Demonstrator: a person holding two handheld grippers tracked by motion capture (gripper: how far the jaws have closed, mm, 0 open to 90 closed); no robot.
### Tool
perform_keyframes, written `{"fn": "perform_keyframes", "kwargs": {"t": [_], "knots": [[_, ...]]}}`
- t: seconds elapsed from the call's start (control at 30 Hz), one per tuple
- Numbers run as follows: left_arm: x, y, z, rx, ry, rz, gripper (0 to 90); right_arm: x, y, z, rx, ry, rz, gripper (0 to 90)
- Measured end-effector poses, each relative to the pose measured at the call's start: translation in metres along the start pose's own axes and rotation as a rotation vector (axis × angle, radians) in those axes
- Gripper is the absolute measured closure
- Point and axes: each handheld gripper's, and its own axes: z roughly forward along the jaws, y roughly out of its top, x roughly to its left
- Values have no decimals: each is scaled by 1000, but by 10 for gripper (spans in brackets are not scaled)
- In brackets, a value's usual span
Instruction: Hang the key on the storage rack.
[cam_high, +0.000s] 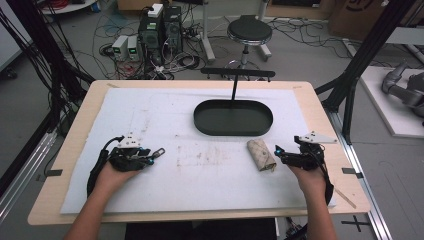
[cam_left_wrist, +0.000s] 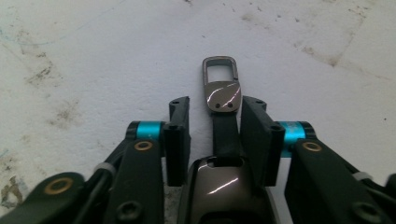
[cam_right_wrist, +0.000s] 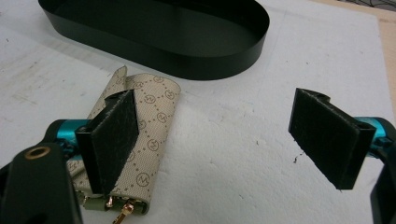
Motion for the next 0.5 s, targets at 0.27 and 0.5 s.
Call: {"fn": "perform_keyframes", "kwargs": {"t": [0.27,0.5], "knots": [[-2,0,-1,3,-11,28,799,0,0,-1,-1,-3,5,166],[0,1,-6,-18,-41,19,826,0,-1,0,0,0,4,166]]}}
